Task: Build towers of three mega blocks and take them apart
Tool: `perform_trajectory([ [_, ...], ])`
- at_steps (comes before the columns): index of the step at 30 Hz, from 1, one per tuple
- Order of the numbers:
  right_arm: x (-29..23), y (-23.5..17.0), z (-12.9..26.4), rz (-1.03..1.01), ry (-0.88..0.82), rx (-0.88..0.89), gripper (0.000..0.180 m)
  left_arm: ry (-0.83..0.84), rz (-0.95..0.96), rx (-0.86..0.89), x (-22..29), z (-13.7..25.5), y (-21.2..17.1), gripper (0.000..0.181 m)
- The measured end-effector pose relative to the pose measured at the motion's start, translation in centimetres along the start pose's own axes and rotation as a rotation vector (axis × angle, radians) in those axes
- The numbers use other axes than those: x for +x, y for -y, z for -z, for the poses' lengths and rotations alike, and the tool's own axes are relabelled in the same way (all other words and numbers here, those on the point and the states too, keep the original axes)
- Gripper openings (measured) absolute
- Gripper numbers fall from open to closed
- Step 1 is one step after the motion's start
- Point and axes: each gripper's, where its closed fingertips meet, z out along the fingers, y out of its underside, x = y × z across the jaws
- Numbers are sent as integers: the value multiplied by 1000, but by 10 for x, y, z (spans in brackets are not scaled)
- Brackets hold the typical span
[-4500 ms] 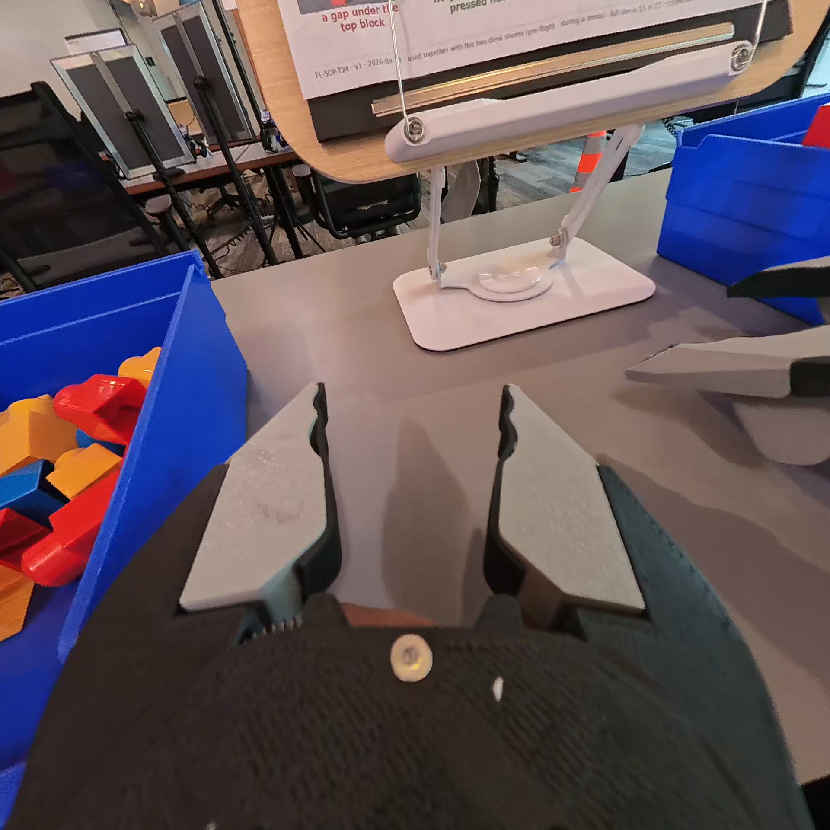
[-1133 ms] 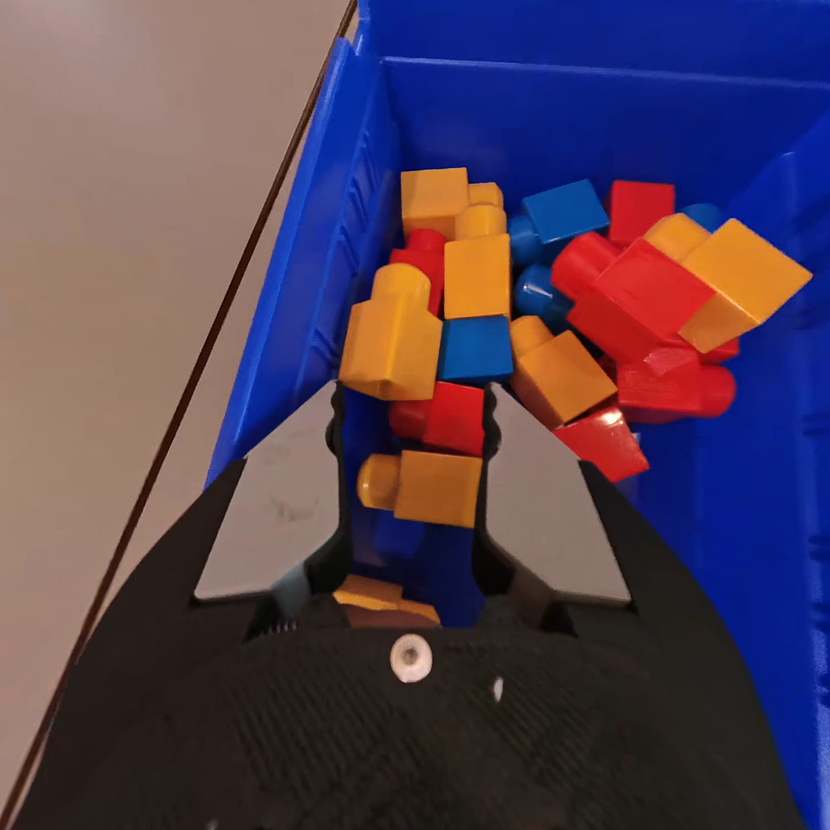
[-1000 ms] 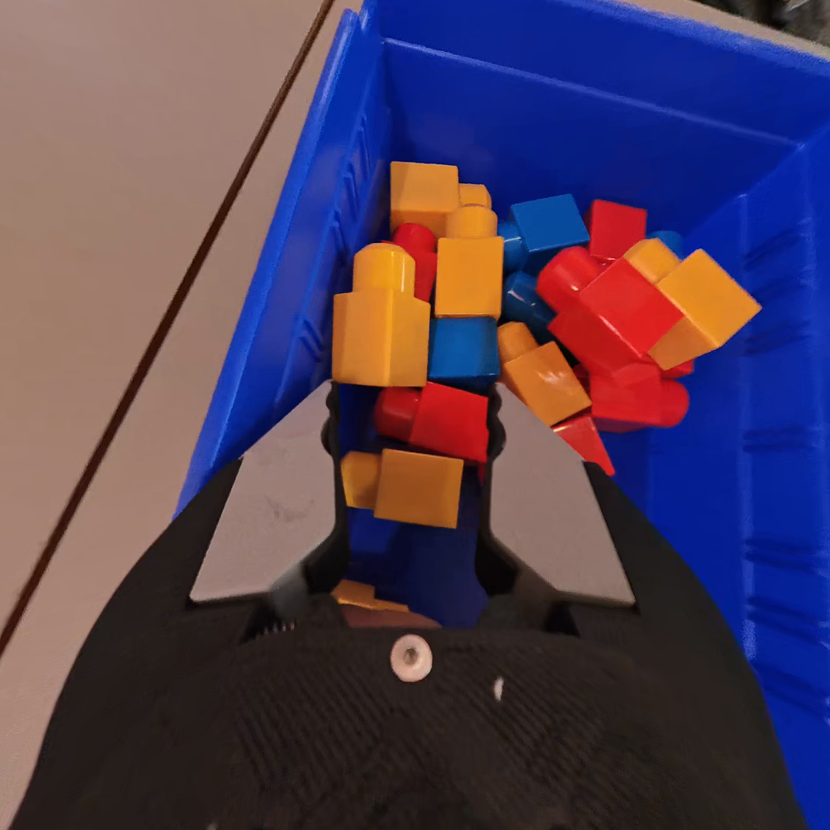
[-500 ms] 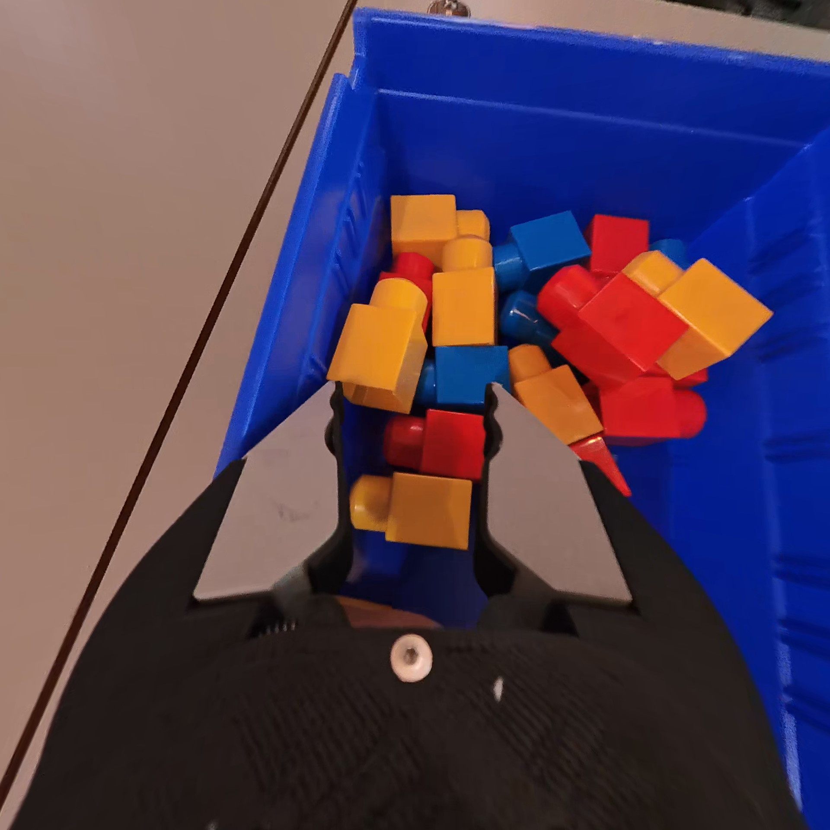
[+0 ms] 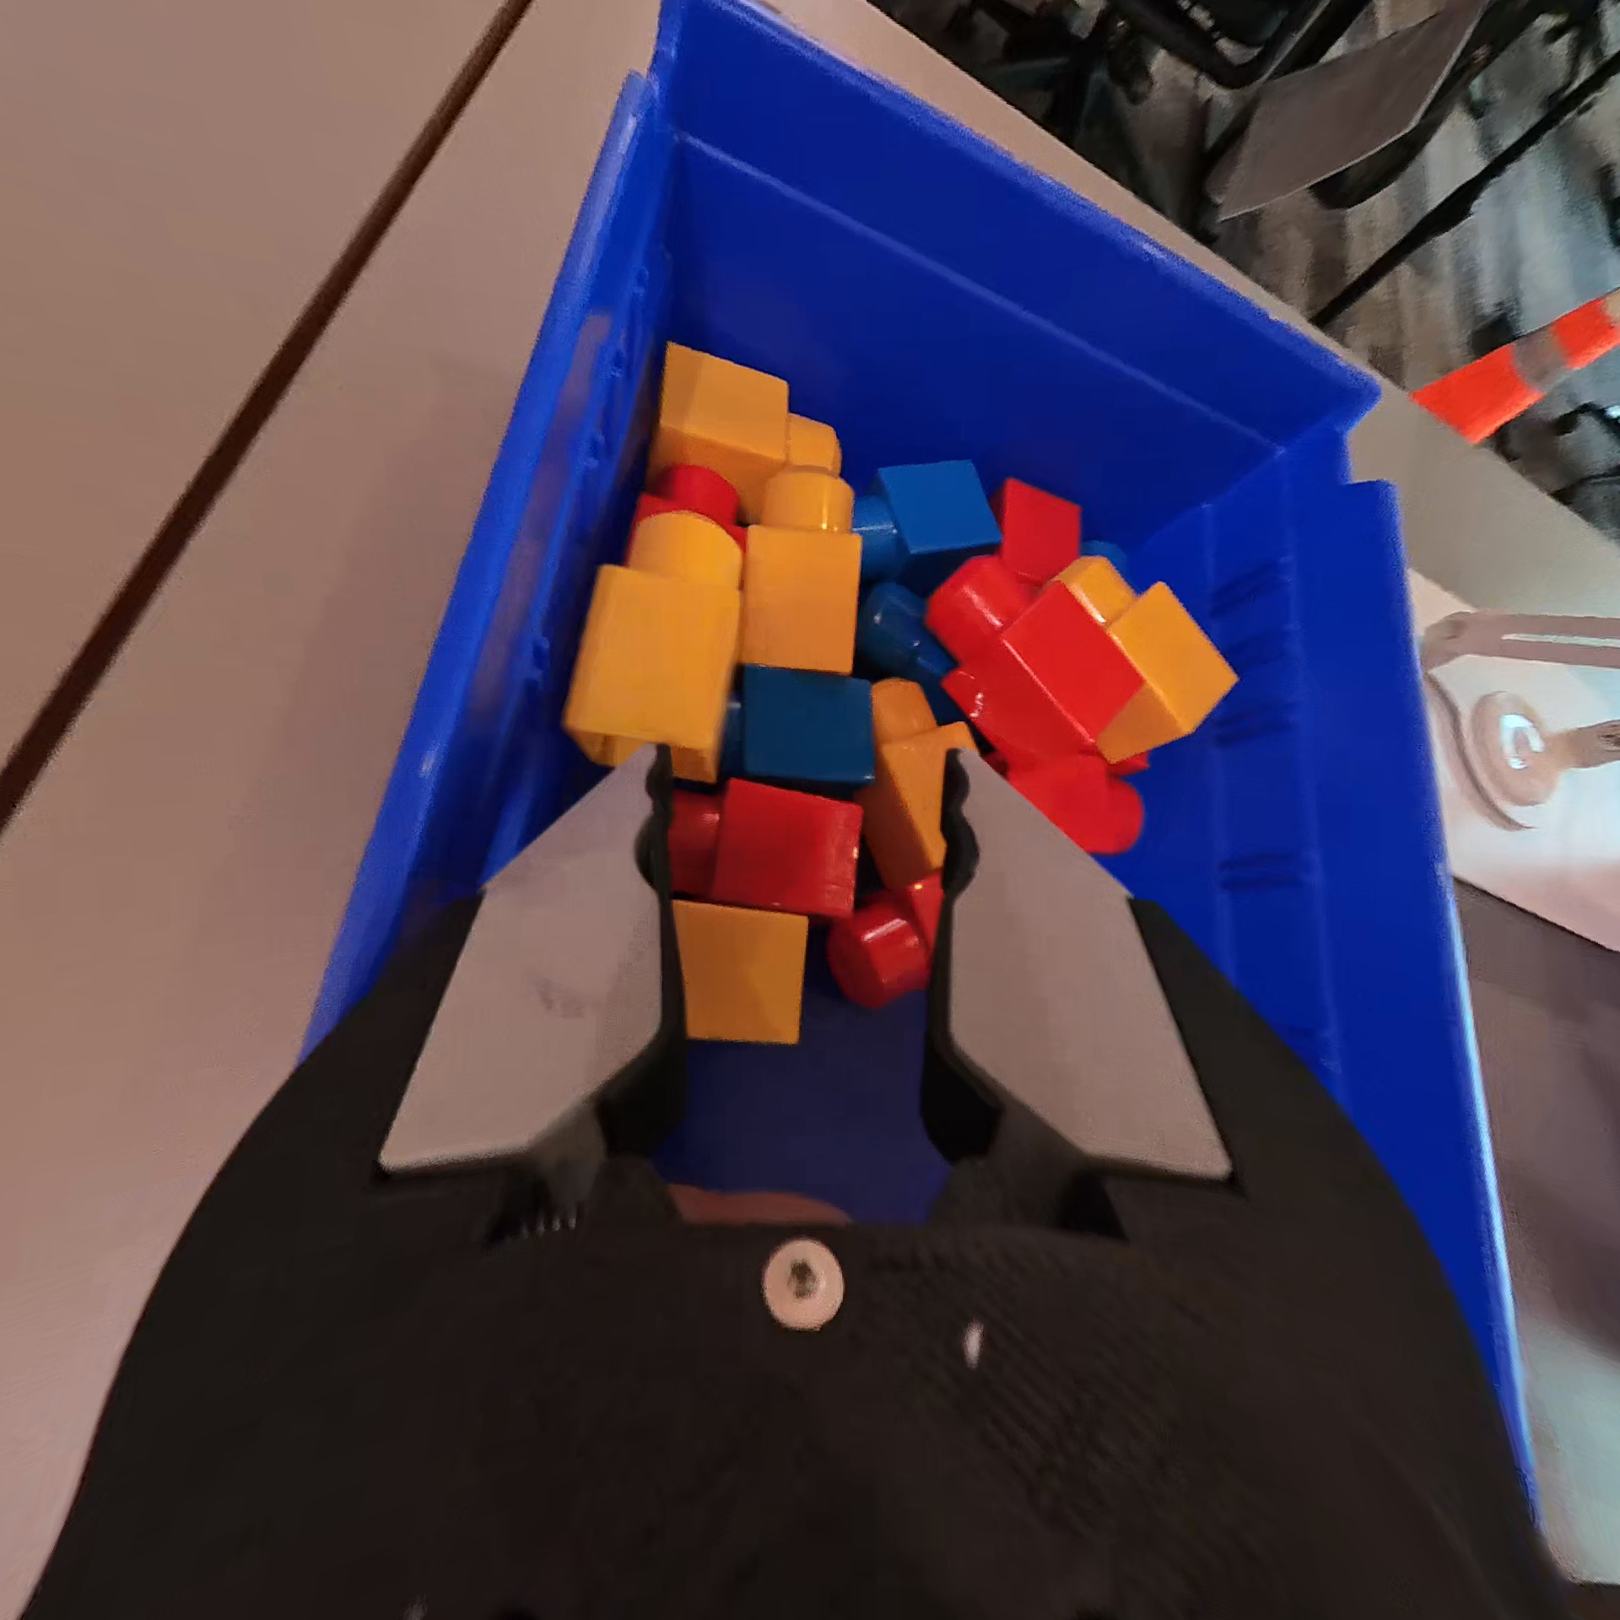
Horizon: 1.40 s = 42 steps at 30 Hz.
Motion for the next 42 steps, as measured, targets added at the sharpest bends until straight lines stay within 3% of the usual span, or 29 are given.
perform_trajectory([
  [3,0,0,0,4,-1,0,77,25,-35,0,-5,0,-4,59],
  [6,0,2,0,0,-3,5,76,90,-104,9,-14,-1,-1,46],
  [15,2,2,1,6,-8,6,76,115,-48,-6,-11,-21,4,55],
  [18,2,3,1,7,-9,9,76,117,-51,26,-10,-24,10,40],
  [20,2,2,0,11,-8,4,76,115,-72,56,-9,-23,14,14],
  [27,2,0,-1,11,-5,-2,76,77,-100,106,-3,-6,26,6],
  [30,3,1,0,3,-3,2,75,-30,-109,125,14,9,28,6],
  [35,1,6,4,-11,18,22,75,-426,-178,239,84,59,25,6],
  [42,-24,22,13,-150,227,91,74,-775,-449,246,184,127,-31,6],
])
